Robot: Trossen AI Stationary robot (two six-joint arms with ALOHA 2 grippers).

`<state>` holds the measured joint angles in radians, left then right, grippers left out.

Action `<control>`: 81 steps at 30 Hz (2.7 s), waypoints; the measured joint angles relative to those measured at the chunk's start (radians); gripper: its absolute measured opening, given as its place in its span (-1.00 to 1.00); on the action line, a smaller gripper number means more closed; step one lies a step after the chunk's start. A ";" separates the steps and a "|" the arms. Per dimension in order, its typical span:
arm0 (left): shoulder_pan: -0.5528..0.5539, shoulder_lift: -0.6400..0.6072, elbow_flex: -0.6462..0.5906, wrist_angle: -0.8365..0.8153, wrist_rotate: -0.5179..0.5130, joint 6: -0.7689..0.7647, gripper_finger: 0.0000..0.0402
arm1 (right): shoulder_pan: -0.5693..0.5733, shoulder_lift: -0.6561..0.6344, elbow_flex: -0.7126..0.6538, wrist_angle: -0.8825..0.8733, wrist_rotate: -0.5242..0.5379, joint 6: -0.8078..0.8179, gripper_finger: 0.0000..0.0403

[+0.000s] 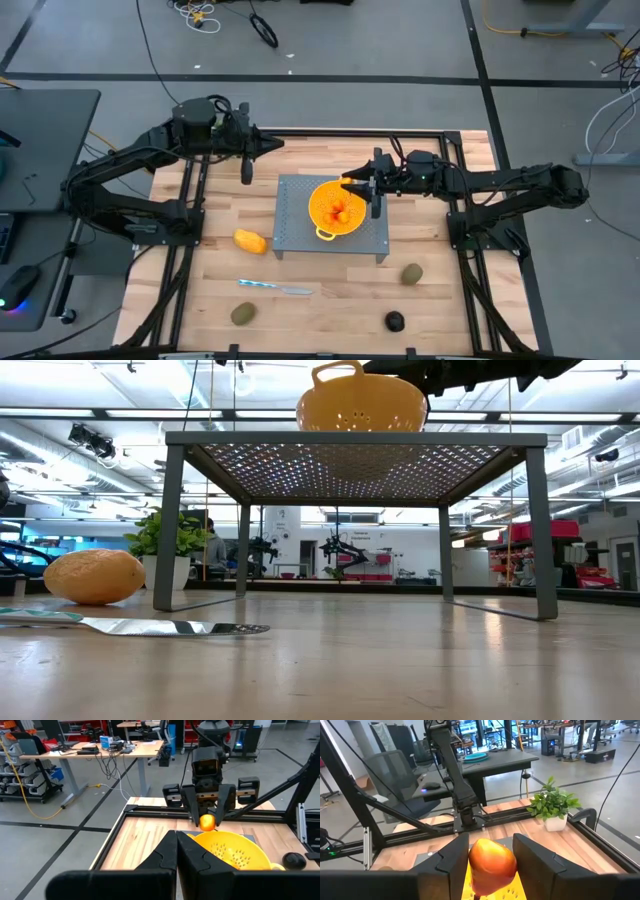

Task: Pick & Place Fruit
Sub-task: Put the pear into the strainer bowl on the shelf, then put the right kiwi into the strainer bowl on the shelf

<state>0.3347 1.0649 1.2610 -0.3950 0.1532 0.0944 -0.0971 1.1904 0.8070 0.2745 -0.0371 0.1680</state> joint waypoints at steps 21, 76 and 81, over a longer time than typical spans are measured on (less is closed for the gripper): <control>0.000 0.000 0.000 -0.015 0.008 -0.008 -0.99 | 0.000 0.000 0.000 -0.008 -0.001 0.079 0.13; 0.000 -0.046 -0.001 -0.070 0.023 0.042 -0.98 | 0.076 -0.058 0.000 -0.007 0.026 -0.069 -0.92; 0.000 -0.046 -0.001 -0.069 0.024 0.041 -0.98 | 0.101 -0.132 0.000 -0.070 0.027 -0.109 -0.98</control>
<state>0.3344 1.0187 1.2602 -0.4638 0.1772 0.1358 0.0038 1.0584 0.8070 0.2048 -0.0105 0.0594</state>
